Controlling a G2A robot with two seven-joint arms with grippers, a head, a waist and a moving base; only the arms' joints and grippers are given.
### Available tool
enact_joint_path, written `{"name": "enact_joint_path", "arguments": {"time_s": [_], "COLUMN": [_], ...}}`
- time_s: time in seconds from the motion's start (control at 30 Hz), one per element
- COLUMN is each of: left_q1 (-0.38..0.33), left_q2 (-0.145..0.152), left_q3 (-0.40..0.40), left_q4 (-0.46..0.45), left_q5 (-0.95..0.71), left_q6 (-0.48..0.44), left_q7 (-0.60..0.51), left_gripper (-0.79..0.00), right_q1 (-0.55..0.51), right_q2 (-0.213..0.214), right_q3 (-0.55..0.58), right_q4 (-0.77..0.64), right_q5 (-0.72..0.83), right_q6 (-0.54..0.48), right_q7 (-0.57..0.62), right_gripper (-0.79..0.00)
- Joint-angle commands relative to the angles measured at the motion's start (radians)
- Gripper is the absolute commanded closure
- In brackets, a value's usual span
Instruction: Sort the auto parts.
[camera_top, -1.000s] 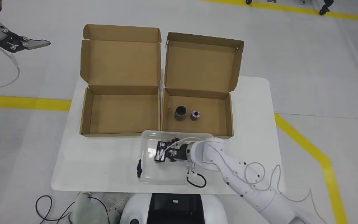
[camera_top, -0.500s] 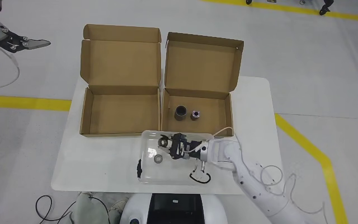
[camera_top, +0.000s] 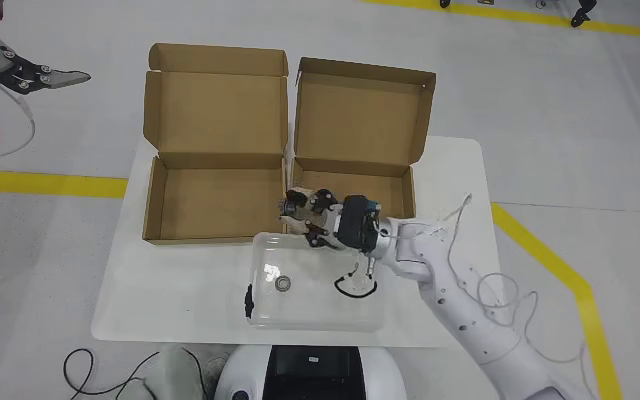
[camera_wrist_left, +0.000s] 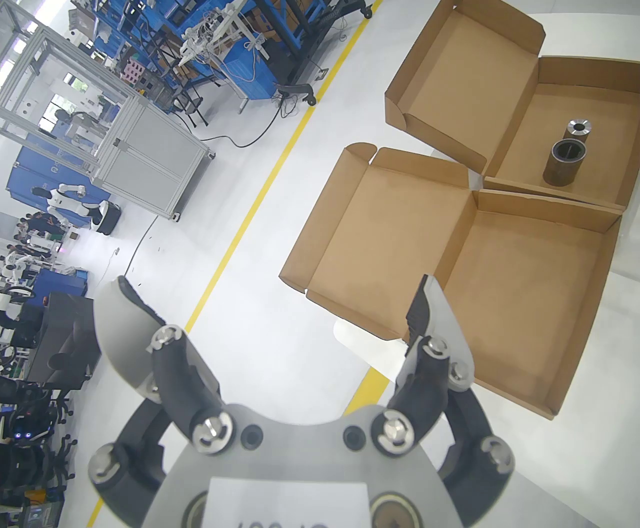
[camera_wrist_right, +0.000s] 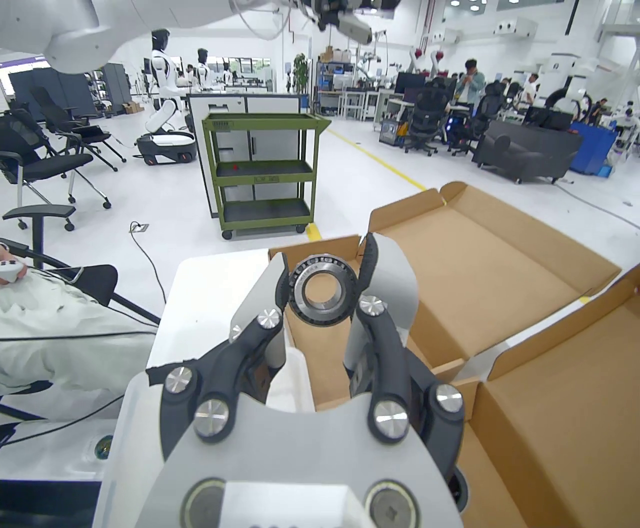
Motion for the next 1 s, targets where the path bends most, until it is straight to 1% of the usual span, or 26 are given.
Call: {"name": "enact_joint_path", "arguments": {"time_s": [0.0,0.23,0.37,0.53,0.63,0.8,0.97], "left_q1": [0.000,0.000,0.000,0.000,0.000,0.000,0.000], "left_q2": [0.000,0.000,0.000,0.000,0.000,0.000,0.000], "left_q3": [0.000,0.000,0.000,0.000,0.000,0.000,0.000], "left_q4": [0.000,0.000,0.000,0.000,0.000,0.000,0.000], "left_q5": [0.000,0.000,0.000,0.000,0.000,0.000,0.000], "left_q6": [0.000,0.000,0.000,0.000,0.000,0.000,0.000], "left_q7": [0.000,0.000,0.000,0.000,0.000,0.000,0.000], "left_gripper": [-0.785,-0.785,-0.785,-0.785,-0.785,-0.785,-0.785], "right_q1": [0.024,0.112,0.166,0.219,0.239,0.264,0.295], "right_q2": [-0.005,-0.026,-0.040,-0.054,-0.059,-0.062,-0.064], "right_q3": [-0.001,-0.008,-0.010,-0.007,0.003,0.031,0.050], "right_q4": [-0.011,-0.034,-0.018,-0.002,-0.018,-0.073,-0.108], "right_q5": [0.009,0.041,0.068,0.061,0.046,0.039,0.052], "right_q6": [-0.001,0.024,0.031,0.045,0.060,0.073,0.067], "right_q7": [-0.019,-0.046,-0.092,-0.152,-0.174,-0.160,-0.096], "right_gripper": [0.000,0.000,0.000,0.000,0.000,0.000,0.000]}}
